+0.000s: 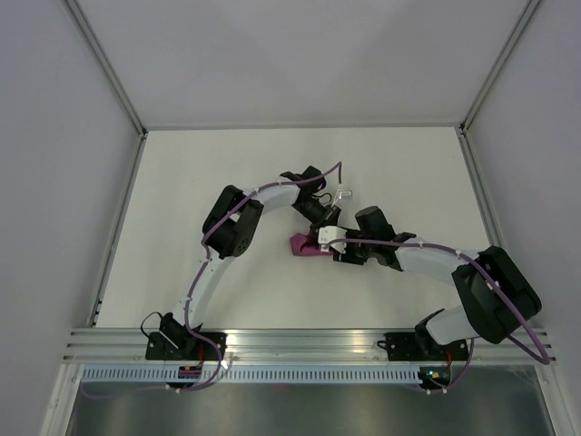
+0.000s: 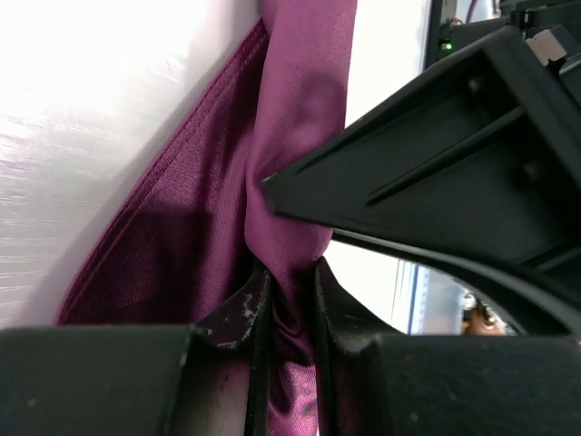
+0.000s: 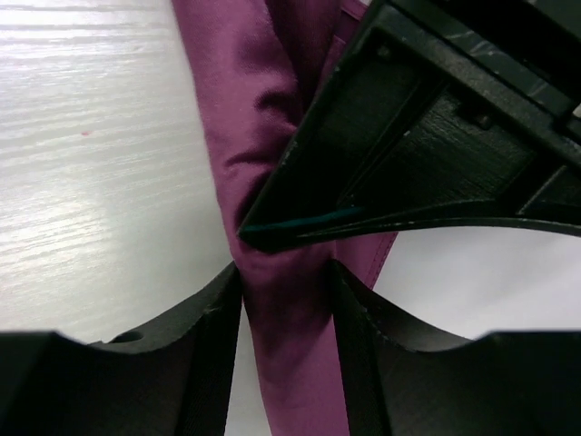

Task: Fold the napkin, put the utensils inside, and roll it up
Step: Roll the napkin at the center of the board.

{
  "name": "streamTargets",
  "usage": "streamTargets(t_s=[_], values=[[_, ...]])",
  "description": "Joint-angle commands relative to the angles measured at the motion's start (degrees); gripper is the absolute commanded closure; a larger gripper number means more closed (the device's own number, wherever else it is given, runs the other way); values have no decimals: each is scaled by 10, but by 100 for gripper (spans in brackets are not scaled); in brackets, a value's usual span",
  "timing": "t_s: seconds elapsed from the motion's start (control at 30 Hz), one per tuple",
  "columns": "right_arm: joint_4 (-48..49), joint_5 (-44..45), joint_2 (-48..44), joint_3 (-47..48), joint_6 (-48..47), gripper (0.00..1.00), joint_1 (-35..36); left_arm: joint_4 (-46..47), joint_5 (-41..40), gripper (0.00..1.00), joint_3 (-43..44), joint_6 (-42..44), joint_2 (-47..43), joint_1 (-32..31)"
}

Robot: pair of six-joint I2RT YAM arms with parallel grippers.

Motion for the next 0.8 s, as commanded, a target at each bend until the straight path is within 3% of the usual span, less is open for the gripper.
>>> streamTargets(t_s=[0.0, 0.1, 0.2, 0.23, 0.33, 0.53, 0.77], values=[[47, 30, 21, -8, -6, 52, 12, -28, -44, 98, 3, -7, 37, -5], [39, 32, 28, -9, -13, 63, 14, -30, -44, 97, 5, -5, 34, -5], [14, 32, 33, -6, -19, 78, 13, -31, -46, 84, 7, -5, 20, -3], [7, 29, 37, -3, -21, 80, 13, -30, -48, 74, 11, -9, 15, 0], [-25, 25, 42, 7, -25, 86, 13, -22, -64, 64, 16, -21, -8, 6], [-96, -9, 53, 31, -31, 87, 0, 24, -112, 57, 1, -52, -81, 29], [-221, -87, 111, 130, -62, 88, -49, 108, -192, 56, -54, -103, -159, 59]])
